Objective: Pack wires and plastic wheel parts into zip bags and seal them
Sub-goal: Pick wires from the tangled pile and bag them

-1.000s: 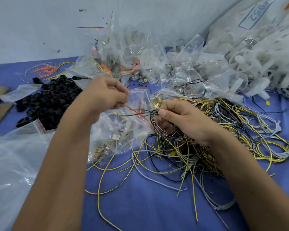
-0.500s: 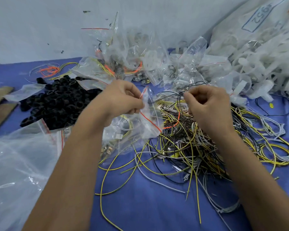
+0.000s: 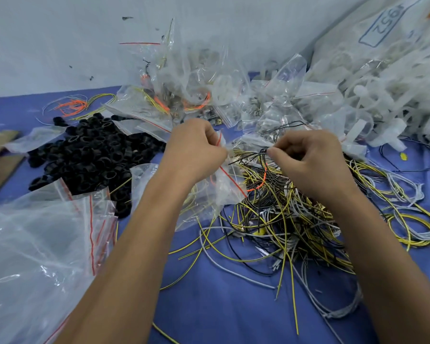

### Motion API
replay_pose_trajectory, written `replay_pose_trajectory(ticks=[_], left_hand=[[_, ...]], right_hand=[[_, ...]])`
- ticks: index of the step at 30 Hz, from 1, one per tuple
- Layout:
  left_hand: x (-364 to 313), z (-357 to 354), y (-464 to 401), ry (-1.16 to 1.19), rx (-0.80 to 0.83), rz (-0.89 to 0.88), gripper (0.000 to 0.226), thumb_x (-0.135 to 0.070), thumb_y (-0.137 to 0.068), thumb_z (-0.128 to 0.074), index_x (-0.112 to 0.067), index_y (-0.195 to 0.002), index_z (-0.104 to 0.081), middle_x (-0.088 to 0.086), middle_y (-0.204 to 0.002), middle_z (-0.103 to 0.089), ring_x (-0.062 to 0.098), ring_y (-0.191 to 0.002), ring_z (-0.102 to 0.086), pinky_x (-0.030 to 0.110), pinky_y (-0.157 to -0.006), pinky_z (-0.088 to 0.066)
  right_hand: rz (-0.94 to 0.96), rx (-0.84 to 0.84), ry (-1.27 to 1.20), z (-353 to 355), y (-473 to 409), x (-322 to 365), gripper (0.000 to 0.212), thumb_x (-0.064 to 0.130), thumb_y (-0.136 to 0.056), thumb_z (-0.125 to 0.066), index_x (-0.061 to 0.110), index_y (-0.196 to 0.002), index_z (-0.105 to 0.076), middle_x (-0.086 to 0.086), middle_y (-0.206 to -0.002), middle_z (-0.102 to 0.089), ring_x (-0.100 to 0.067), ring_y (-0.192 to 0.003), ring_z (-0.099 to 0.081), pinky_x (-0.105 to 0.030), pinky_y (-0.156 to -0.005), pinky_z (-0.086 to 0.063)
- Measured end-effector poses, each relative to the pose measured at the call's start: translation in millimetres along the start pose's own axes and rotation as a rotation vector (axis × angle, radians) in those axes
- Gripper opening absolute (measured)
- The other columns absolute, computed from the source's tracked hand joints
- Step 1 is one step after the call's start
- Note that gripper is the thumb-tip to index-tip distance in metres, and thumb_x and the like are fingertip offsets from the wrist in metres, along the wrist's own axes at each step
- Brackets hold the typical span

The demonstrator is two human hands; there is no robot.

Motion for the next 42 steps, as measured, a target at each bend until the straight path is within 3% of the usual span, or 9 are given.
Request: replay_pose_trajectory(ticks=[13, 16, 21, 26, 30, 33, 35, 39, 42], left_hand=[[-27.1, -13.7, 15.8, 0.179, 0.308, -0.170, 0.007, 0.000, -0.083, -0.067, -0.005, -0.087, -0.069, 0.007, -0.070, -0.070, 0.011, -0.055, -0.065, 0.027, -0.058, -0.052], [-28.2, -14.4, 16.4, 0.212, 0.335, -0.169, 0.006, 0.001, -0.085, -0.067, -0.003, -0.089, -0.068, 0.007, -0.067, -0.068, 0.010, -0.052, -0.064, 0.025, -0.056, -0.052], [-37.6, -16.5, 20.9, 0.256, 0.353, -0.203, 0.004, 0.000, -0.086, -0.069, -0.002, -0.088, -0.068, 0.008, -0.067, -0.066, 0.015, -0.050, -0.065, 0.032, -0.055, -0.055], [-50.9, -21.6, 24.7, 0.287, 0.252, -0.218, 0.007, -0.001, -0.080, -0.071, -0.008, -0.080, -0.068, 0.006, -0.068, -0.067, 0.017, -0.055, -0.063, 0.039, -0.063, -0.058], [-57.2, -28.5, 28.0, 0.405, 0.268, -0.222, 0.010, -0.002, -0.083, -0.073, -0.007, -0.077, -0.066, 0.010, -0.064, -0.068, 0.024, -0.055, -0.068, 0.037, -0.059, -0.059], [-43.0, -22.3, 19.4, 0.647, 0.323, -0.125, 0.018, -0.011, -0.095, -0.071, -0.004, -0.080, -0.065, 0.008, -0.063, -0.066, 0.017, -0.051, -0.065, 0.024, -0.049, -0.053], [-19.4, -7.8, 6.8, 0.721, 0.220, -0.048, 0.022, -0.017, -0.100, -0.066, -0.008, -0.080, -0.065, 0.002, -0.063, -0.064, 0.014, -0.052, -0.063, 0.021, -0.049, -0.051], [60.8, 29.7, -18.4, 0.770, -0.194, 0.267, 0.022, -0.017, -0.101, -0.061, -0.016, -0.080, -0.060, 0.000, -0.065, -0.060, 0.012, -0.049, -0.055, 0.020, -0.048, -0.047], [120.1, 57.0, -20.5, 0.826, -0.382, 0.490, 0.020, -0.019, -0.101, -0.058, -0.019, -0.081, -0.056, 0.000, -0.072, -0.059, 0.008, -0.049, -0.055, 0.014, -0.046, -0.046]], right_hand=[[-0.146, 0.242, -0.304, -40.8, 9.4, 3.8, 0.018, 0.036, -0.074, -0.073, 0.019, -0.073, -0.080, -0.001, -0.058, -0.052, -0.009, -0.059, -0.039, -0.025, -0.056, -0.029], [-0.278, 0.255, -0.460, -43.5, 11.9, -0.8, 0.013, 0.019, -0.085, -0.075, 0.012, -0.076, -0.080, 0.006, -0.050, -0.049, -0.001, -0.044, -0.034, -0.011, -0.044, -0.028], [-0.341, 0.290, -0.657, -48.8, 14.5, 1.9, 0.035, -0.008, -0.089, -0.055, 0.010, -0.066, -0.075, -0.014, -0.065, -0.069, -0.011, -0.044, -0.053, -0.017, -0.037, -0.036], [-0.241, 0.240, -0.641, -54.2, 17.7, 7.9, 0.019, -0.026, -0.079, -0.037, -0.025, -0.086, -0.054, -0.037, -0.071, -0.060, -0.027, -0.059, -0.058, -0.026, -0.047, -0.045], [-0.019, 0.368, -0.648, -55.4, 28.2, 17.9, 0.048, -0.026, -0.066, -0.070, 0.006, -0.099, -0.054, -0.007, -0.082, -0.060, -0.001, -0.074, -0.065, -0.014, -0.068, -0.052], [0.101, 0.453, -0.448, -53.9, 21.6, 19.6, 0.046, -0.008, -0.065, -0.085, 0.001, -0.102, -0.059, -0.016, -0.099, -0.065, -0.004, -0.090, -0.065, -0.018, -0.085, -0.053], [0.112, 0.439, -0.399, -51.5, 15.6, 20.6, 0.035, -0.003, -0.074, -0.081, 0.004, -0.106, -0.068, -0.010, -0.103, -0.072, -0.019, -0.096, -0.071, -0.034, -0.086, -0.059], [0.093, 0.168, -0.091, -41.9, 9.8, 6.8, 0.025, 0.004, -0.079, -0.074, 0.028, -0.085, -0.078, 0.018, -0.081, -0.076, -0.002, -0.081, -0.073, -0.027, -0.072, -0.060], [-0.225, 0.191, -0.552, -50.3, 9.7, 0.7, 0.021, 0.013, -0.100, -0.056, 0.020, -0.101, -0.076, -0.001, -0.087, -0.078, -0.020, -0.083, -0.076, -0.043, -0.071, -0.061]])
Point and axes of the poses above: each hand's wrist, its own y-axis away from the middle knuckle, its own z-axis out of the back of the hand, x = y × z, the point moved 4 cm from there along -y, towards the middle knuckle
